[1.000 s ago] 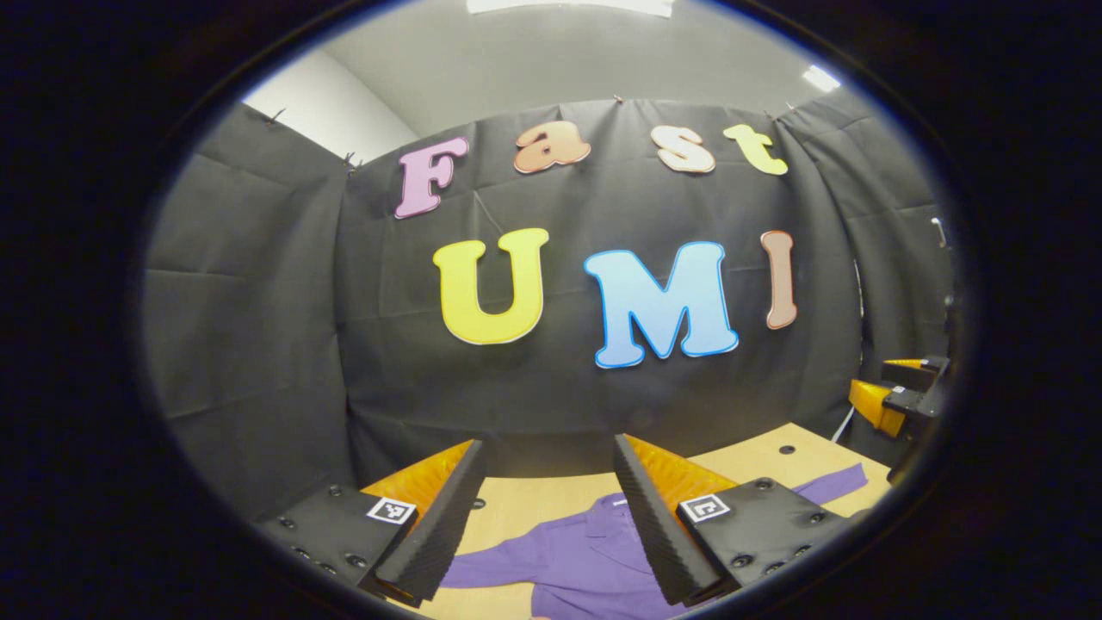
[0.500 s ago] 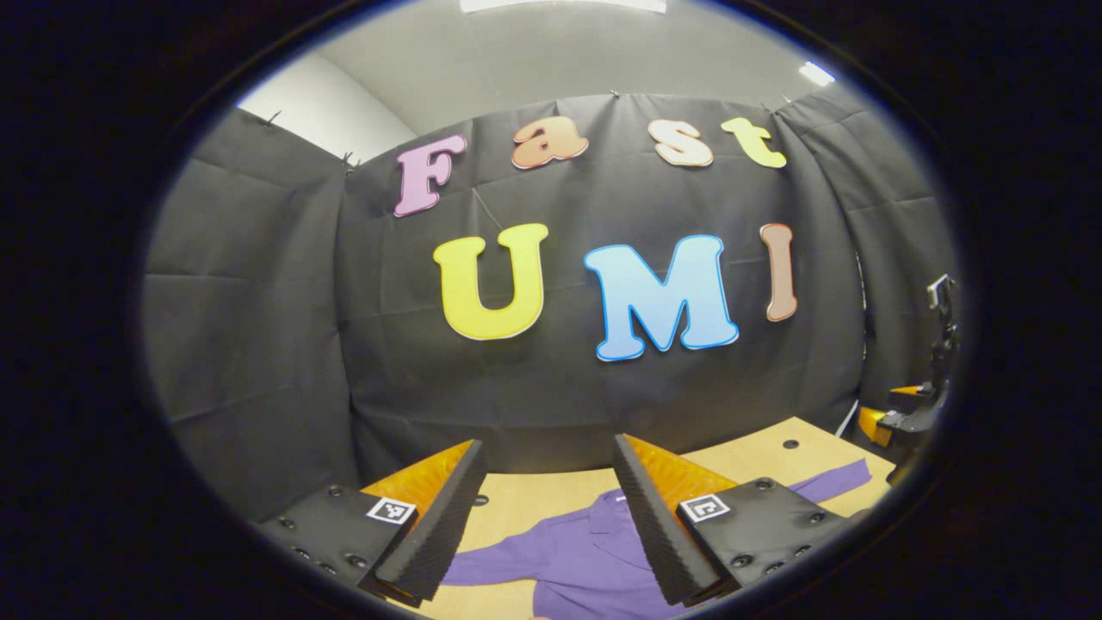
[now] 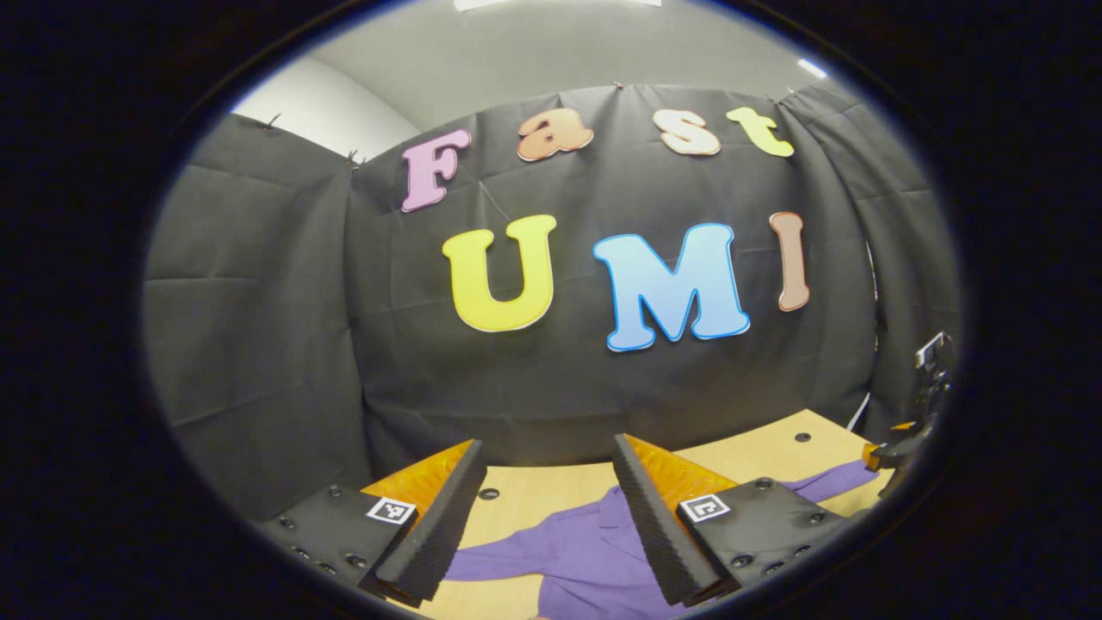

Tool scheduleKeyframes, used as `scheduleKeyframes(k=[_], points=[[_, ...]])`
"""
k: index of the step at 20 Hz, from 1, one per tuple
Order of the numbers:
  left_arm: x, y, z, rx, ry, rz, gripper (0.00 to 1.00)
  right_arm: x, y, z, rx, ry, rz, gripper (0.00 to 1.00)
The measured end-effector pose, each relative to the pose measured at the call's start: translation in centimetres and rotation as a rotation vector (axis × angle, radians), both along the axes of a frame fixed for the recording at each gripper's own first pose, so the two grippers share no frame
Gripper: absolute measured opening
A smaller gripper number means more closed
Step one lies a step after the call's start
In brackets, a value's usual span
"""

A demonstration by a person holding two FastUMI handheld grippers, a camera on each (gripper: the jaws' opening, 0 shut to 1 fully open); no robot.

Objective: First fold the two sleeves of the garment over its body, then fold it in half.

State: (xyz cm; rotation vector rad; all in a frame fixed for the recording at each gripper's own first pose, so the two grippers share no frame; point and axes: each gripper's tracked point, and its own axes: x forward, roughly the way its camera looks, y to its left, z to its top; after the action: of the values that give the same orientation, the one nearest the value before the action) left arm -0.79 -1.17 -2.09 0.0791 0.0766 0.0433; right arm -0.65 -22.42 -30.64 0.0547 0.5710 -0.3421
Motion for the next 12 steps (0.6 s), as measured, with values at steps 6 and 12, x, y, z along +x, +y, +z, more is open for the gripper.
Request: scheduleKeyframes(k=[6, 12], points=[[0.2, -0.7, -0.5, 0.018, 0.025, 0.025, 0.93, 0.0, -1.6, -6.2, 0.041, 0.121, -0.017, 0.93], [0.4, -1.6, -1.8, 0.002, 0.061, 0.040, 0.93, 0.2, -3.1, -11.1, 0.050, 0.228, -0.033, 0.93]])
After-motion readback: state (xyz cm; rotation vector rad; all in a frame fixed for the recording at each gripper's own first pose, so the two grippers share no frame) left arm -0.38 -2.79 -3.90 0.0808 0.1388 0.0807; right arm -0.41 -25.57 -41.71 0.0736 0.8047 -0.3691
